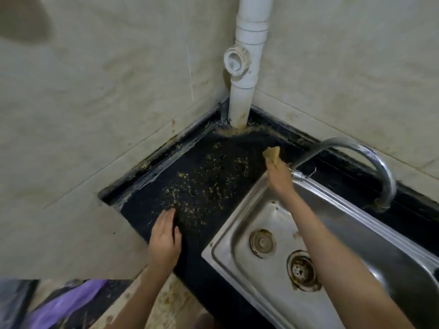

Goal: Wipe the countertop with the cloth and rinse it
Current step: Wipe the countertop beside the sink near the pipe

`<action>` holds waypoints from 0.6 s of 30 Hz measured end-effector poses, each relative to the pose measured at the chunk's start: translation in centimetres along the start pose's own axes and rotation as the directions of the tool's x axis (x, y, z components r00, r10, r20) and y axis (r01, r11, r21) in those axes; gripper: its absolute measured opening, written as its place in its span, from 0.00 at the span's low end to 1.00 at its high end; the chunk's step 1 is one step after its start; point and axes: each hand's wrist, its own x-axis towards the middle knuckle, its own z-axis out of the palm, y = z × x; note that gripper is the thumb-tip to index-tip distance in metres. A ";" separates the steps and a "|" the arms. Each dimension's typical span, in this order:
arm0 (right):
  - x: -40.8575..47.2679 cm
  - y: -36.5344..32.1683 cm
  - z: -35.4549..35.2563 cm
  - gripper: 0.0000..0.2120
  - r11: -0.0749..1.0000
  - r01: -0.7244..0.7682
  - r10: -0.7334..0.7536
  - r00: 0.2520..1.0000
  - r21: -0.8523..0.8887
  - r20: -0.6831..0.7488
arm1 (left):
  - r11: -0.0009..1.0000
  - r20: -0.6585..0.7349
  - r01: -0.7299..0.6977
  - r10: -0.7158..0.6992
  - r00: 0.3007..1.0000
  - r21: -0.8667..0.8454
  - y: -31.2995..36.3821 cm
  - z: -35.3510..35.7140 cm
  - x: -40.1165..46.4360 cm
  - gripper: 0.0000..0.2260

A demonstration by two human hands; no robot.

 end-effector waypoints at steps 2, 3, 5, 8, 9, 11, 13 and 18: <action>3.6 1.2 1.4 0.21 0.943 0.164 -0.163 0.986 -0.291 0.026 | 0.999 -0.070 0.041 -0.040 0.997 0.015 -1.1 1.2 -0.6 0.20; 4.9 2.3 2.4 0.24 0.892 0.190 -0.163 0.981 -0.410 0.101 | 0.997 -0.099 0.073 -0.070 0.993 0.021 -1.4 1.7 -0.8 0.20; 5.6 4.8 4.7 0.29 0.695 0.226 -0.054 0.963 -0.683 0.263 | 0.989 -0.153 0.151 -0.148 0.977 0.008 -1.6 2.5 -1.1 0.21; 5.2 6.8 6.0 0.35 0.524 0.249 0.007 0.955 -0.815 0.296 | 0.975 -0.209 0.217 -0.221 0.953 -0.043 -1.7 3.2 -1.4 0.24; 5.3 6.6 5.9 0.35 0.536 0.250 0.010 0.953 -0.806 0.303 | 0.970 -0.210 0.237 -0.243 0.947 -0.055 -1.7 3.2 -1.2 0.25; 6.1 6.1 5.5 0.34 0.573 0.245 0.047 0.943 -0.782 0.329 | 0.965 -0.198 0.256 -0.264 0.944 -0.062 -1.6 3.4 -1.2 0.26; 7.4 5.6 5.4 0.32 0.605 0.214 0.046 0.952 -0.767 0.302 | 0.969 -0.198 0.239 -0.246 0.949 -0.055 -1.5 3.5 -1.0 0.26; 10.1 5.0 6.4 0.29 0.607 0.155 -0.009 0.982 -0.779 0.188 | 0.955 -0.202 0.291 -0.275 0.940 0.055 -1.2 4.2 -0.7 0.28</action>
